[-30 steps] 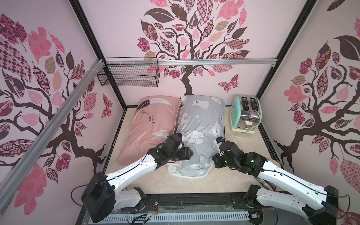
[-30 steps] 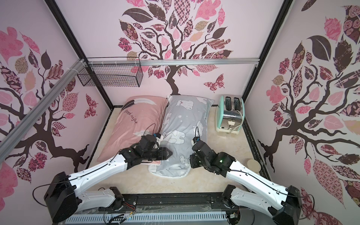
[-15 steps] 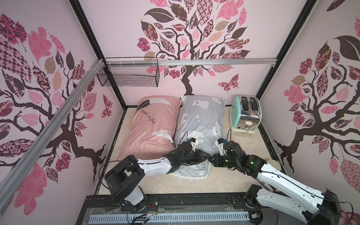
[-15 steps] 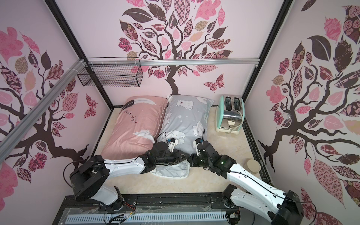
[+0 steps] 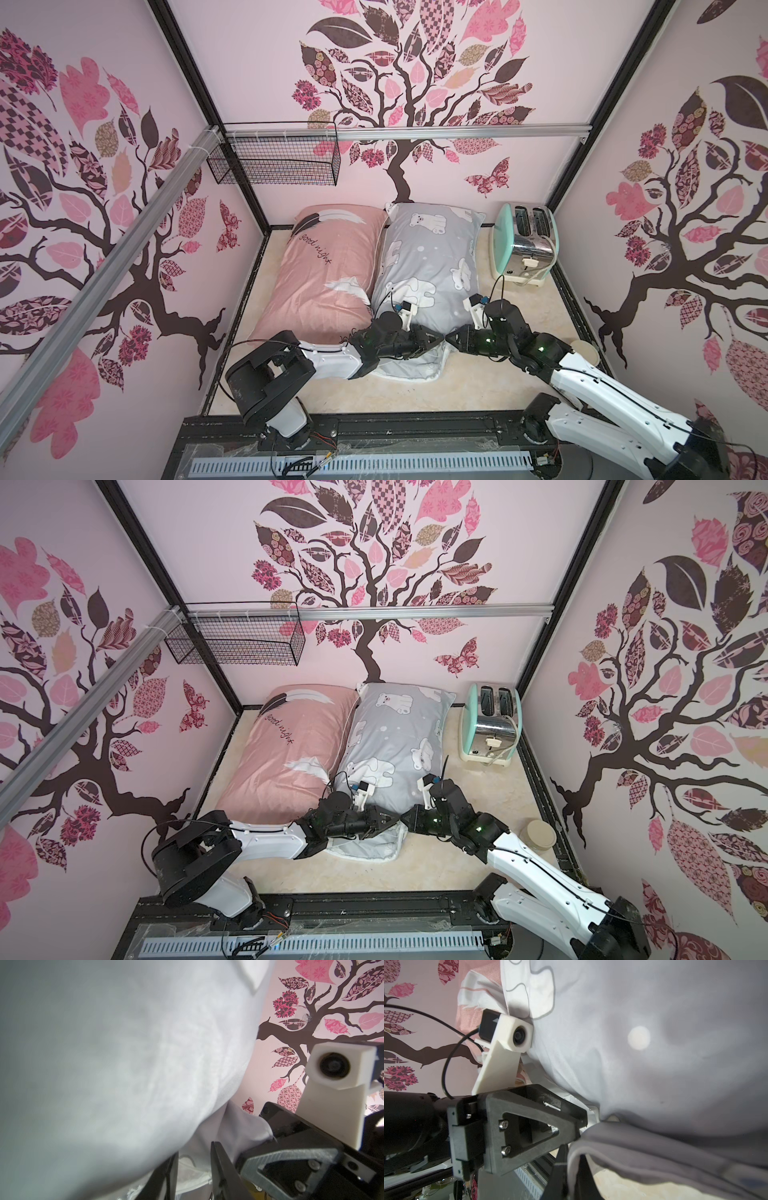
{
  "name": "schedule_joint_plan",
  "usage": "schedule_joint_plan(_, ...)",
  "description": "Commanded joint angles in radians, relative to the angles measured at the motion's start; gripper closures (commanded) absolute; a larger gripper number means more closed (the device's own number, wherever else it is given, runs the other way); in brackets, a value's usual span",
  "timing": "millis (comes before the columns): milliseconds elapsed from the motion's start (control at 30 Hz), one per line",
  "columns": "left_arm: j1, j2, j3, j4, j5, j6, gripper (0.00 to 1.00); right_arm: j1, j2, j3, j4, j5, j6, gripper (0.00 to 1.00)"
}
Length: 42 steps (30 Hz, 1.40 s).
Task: Zip up pillowcases
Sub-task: Zip the zipper on the pillowcase.
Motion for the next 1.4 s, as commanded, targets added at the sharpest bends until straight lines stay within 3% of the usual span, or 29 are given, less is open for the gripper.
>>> schedule_joint_plan(0,-0.003,0.017,-0.029,0.124,0.018,-0.055,0.68,-0.042,-0.027,-0.036,0.062,-0.085,0.044,1.0)
schedule_joint_plan(133,-0.009,0.017,-0.029,0.149,0.023,-0.06,0.67,-0.082,-0.026,-0.087,0.155,-0.177,0.102,1.0)
schedule_joint_plan(233,-0.011,0.021,-0.033,0.197,0.035,-0.084,0.68,-0.09,-0.017,-0.103,0.173,-0.18,0.114,1.0)
schedule_joint_plan(400,-0.011,-0.005,-0.046,0.093,0.007,-0.035,0.64,-0.136,-0.014,-0.131,0.252,-0.266,0.167,1.0)
schedule_joint_plan(667,-0.007,0.053,-0.065,0.213,0.02,-0.084,0.6,-0.182,-0.025,-0.164,0.297,-0.324,0.199,1.0)
schedule_joint_plan(767,-0.009,0.075,-0.077,0.299,0.032,-0.124,0.6,-0.183,-0.018,-0.173,0.315,-0.326,0.205,1.0)
schedule_joint_plan(1367,-0.015,0.065,-0.08,0.296,0.026,-0.136,0.69,-0.187,0.036,-0.212,0.402,-0.331,0.233,1.0)
